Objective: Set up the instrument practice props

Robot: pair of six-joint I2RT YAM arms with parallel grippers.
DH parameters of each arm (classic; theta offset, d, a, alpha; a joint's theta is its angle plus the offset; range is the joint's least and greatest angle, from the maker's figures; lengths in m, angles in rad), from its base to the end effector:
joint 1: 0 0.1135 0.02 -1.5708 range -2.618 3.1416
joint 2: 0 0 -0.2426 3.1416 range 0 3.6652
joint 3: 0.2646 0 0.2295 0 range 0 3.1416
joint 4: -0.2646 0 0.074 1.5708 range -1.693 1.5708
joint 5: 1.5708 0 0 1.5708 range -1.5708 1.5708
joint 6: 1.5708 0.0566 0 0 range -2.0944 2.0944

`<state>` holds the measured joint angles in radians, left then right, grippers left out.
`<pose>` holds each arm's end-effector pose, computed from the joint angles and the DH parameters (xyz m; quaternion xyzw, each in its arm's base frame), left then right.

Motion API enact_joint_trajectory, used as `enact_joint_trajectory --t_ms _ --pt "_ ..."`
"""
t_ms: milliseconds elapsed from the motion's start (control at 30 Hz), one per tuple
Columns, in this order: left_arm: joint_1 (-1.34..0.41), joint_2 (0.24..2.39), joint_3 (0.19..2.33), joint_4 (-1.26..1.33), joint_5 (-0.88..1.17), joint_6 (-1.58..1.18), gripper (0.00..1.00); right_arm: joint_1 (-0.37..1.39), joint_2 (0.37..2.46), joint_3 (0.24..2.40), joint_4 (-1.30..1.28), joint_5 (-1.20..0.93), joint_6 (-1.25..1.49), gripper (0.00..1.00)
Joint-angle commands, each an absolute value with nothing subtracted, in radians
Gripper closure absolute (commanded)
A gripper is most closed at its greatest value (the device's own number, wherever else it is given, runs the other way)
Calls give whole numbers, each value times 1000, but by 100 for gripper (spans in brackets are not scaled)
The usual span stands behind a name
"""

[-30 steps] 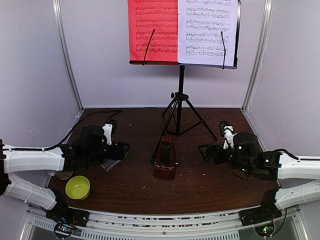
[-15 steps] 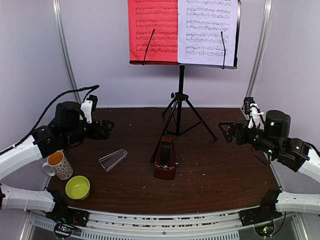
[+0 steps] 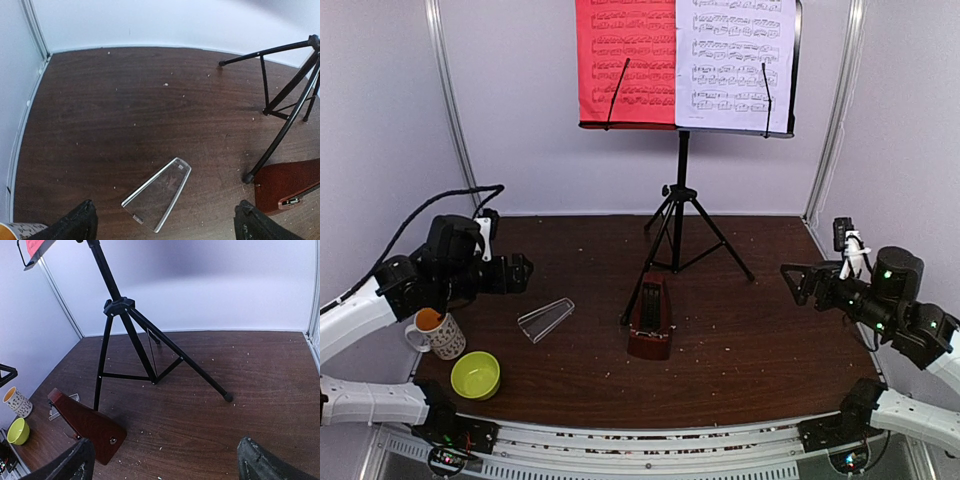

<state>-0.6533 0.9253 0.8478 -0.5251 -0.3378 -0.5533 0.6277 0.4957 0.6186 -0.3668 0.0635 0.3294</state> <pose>0.1738 -0.1094 0.2778 -0.0345 0.8753 -0.1378 0.4622 0.1200 0.0827 0.2841 -0.0977 0.7816 0.2612 0.5579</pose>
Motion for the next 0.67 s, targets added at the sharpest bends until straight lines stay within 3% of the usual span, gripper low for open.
enact_joint_trajectory --t_ms 0,633 --pt "-649 890 744 -512 -353 -682 2 612 447 529 -382 66 392 0" --pt "-649 937 695 -475 -376 -734 2 598 424 432 -315 56 451 0"
